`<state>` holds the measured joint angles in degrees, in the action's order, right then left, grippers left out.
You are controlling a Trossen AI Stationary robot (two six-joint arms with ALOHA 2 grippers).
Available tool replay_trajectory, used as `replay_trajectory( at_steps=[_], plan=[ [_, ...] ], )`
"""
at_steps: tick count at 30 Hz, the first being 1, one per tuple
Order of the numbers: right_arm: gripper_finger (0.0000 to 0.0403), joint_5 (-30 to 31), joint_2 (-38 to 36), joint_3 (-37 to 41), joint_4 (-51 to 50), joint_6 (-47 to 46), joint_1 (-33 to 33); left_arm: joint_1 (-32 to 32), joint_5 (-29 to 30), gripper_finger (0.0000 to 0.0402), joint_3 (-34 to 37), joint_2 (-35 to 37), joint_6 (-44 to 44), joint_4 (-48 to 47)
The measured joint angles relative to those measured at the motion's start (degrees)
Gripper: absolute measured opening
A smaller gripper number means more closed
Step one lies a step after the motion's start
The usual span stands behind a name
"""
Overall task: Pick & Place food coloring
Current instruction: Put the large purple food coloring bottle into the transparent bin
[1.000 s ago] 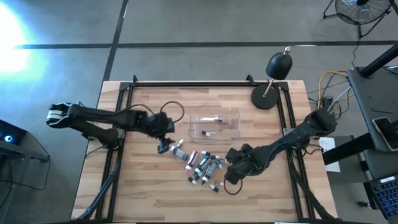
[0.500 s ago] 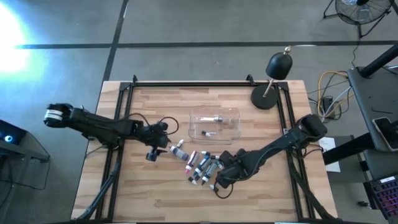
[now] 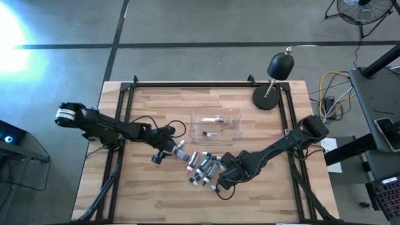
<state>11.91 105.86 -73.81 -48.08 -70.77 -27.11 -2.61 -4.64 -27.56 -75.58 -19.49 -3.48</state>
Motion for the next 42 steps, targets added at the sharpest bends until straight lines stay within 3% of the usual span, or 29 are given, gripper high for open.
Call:
replay_trajectory(
  at_steps=[7,20,25,27,31,36,42],
  plan=[
    [0.0219,-1.5,-0.1,0.1,-3.4,2.3,0.0,0.1,-0.2,0.0208,-3.0,-5.9,0.0,-1.5],
    [0.0219,2.9,-0.7,0.8,-11.6,3.9,-0.1,0.5,0.2,0.0097,-9.4,-7.7,-0.4,-13.0],
    [0.0219,3.2,-1.6,2.3,-11.7,2.5,-0.1,0.5,0.3,0.0084,-12.4,-7.7,0.0,-18.7],
    [0.0219,3.2,-1.6,2.6,-11.6,1.9,-0.1,0.7,1.0,0.0083,-14.4,-7.7,2.4,-23.9],
    [0.0219,2.9,-1.6,2.8,-11.5,2.1,-0.1,1.4,0.9,0.0084,-22.1,-8.2,9.8,-43.5],
    [0.0219,1.9,-1.7,4.2,-11.5,-3.9,0.0,1.4,7.3,0.0086,-31.5,-8.3,12.1,-65.8],
    [0.0219,-12.6,-1.7,9.1,-11.3,-17.4,0.1,2.5,8.4,0.0087,-37.6,-12.3,18.2,-83.3]
  ],
)
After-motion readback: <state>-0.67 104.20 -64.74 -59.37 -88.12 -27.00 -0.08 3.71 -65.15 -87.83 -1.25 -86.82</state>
